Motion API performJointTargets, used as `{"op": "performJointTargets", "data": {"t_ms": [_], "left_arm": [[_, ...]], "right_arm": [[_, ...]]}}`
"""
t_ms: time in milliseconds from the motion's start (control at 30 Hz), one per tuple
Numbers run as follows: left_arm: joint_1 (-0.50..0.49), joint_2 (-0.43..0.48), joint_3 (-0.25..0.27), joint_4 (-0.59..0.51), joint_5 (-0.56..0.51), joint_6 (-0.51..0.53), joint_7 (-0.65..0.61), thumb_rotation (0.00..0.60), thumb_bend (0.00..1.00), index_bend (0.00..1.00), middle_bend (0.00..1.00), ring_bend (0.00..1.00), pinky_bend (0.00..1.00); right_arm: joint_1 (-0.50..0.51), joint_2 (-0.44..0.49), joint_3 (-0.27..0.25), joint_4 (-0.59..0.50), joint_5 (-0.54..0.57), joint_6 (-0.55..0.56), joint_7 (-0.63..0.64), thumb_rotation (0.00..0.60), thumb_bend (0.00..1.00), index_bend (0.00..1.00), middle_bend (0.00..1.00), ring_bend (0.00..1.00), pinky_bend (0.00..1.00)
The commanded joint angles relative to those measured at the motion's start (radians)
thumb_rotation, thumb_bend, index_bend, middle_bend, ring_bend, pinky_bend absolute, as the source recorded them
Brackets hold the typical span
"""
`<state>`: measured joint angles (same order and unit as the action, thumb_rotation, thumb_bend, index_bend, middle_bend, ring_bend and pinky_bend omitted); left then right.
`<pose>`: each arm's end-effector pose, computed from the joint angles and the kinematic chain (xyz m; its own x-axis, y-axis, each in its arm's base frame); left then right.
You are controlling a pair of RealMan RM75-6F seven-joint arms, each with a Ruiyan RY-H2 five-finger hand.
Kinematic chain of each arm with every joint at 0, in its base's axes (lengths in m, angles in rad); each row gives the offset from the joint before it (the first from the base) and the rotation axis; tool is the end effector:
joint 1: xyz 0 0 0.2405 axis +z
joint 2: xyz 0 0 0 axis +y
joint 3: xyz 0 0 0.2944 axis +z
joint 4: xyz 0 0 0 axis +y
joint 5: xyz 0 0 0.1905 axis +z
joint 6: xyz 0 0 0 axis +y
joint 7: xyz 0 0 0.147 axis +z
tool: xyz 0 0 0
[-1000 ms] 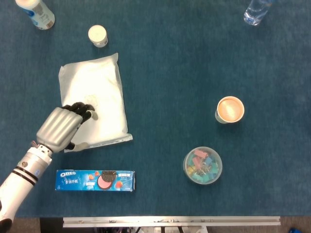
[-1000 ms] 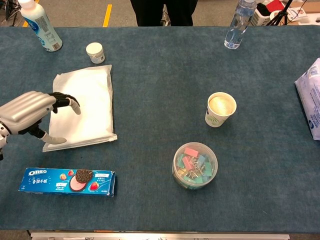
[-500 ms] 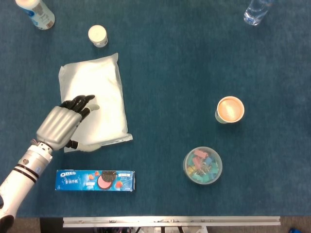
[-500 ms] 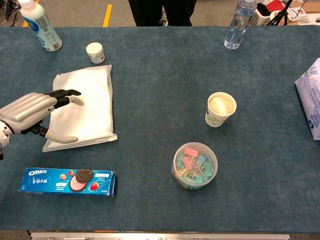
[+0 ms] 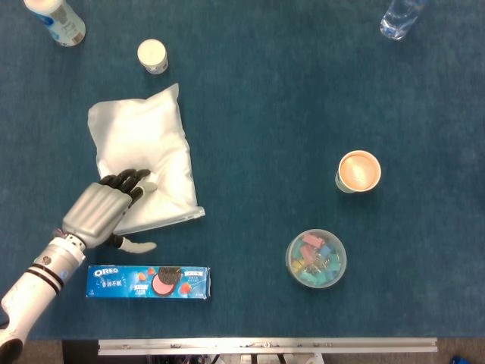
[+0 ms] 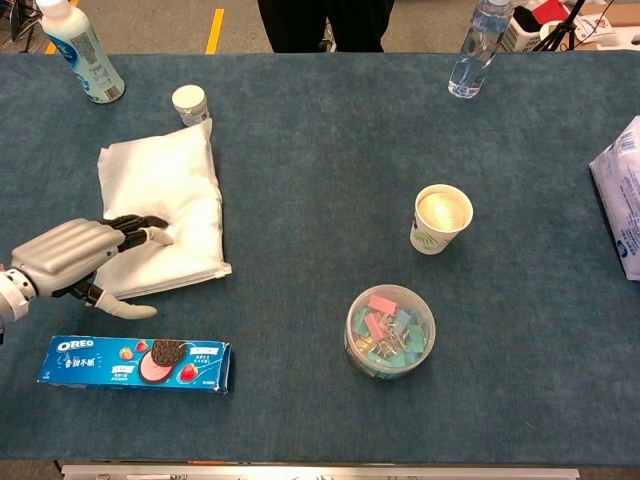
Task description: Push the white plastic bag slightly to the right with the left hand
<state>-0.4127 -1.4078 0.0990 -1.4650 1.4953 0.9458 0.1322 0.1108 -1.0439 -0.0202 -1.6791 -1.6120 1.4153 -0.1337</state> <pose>-0.3063 0.2337 0.0138 0.5299 0.4923 0.6905 0.8430 -0.3942 -0.3659 -0.3195 -0.1772 0.1888 0.5392 -0.1088 0.8351 -0.8390 -0.1556 0.5214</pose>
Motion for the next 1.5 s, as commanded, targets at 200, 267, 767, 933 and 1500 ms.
{"op": "performJointTargets", "data": {"t_ms": [200,267,767,933,1500], "left_arm": [[-0.010,0.000,-0.007,-0.015,0.063,0.065,-0.049,0.268,0.05,0.17,0.10,0.09,0.24],[-0.012,0.006,-0.009,-0.025,0.073,0.078,-0.047,0.266,0.05,0.17,0.10,0.09,0.24],[0.004,-0.007,0.022,0.016,0.067,0.082,-0.047,0.268,0.05,0.17,0.10,0.10,0.24],[-0.002,0.001,0.007,-0.007,0.080,0.109,-0.055,0.268,0.05,0.17,0.10,0.10,0.24],[0.019,-0.002,0.026,0.020,0.051,0.105,-0.049,0.273,0.05,0.17,0.10,0.10,0.24]], "right_arm": [[0.001,-0.001,0.000,0.001,0.001,-0.003,0.000,0.600,0.21,0.38,0.44,0.28,0.37],[0.001,-0.001,-0.001,0.001,0.000,-0.004,-0.001,0.600,0.21,0.38,0.44,0.28,0.37],[0.003,-0.004,-0.002,0.005,0.003,-0.012,-0.005,0.600,0.21,0.38,0.44,0.28,0.37],[0.003,-0.004,-0.002,0.006,0.003,-0.013,-0.006,0.600,0.21,0.38,0.44,0.28,0.37],[0.003,-0.005,-0.001,0.007,0.006,-0.014,-0.006,0.600,0.21,0.38,0.44,0.28,0.37]]}}
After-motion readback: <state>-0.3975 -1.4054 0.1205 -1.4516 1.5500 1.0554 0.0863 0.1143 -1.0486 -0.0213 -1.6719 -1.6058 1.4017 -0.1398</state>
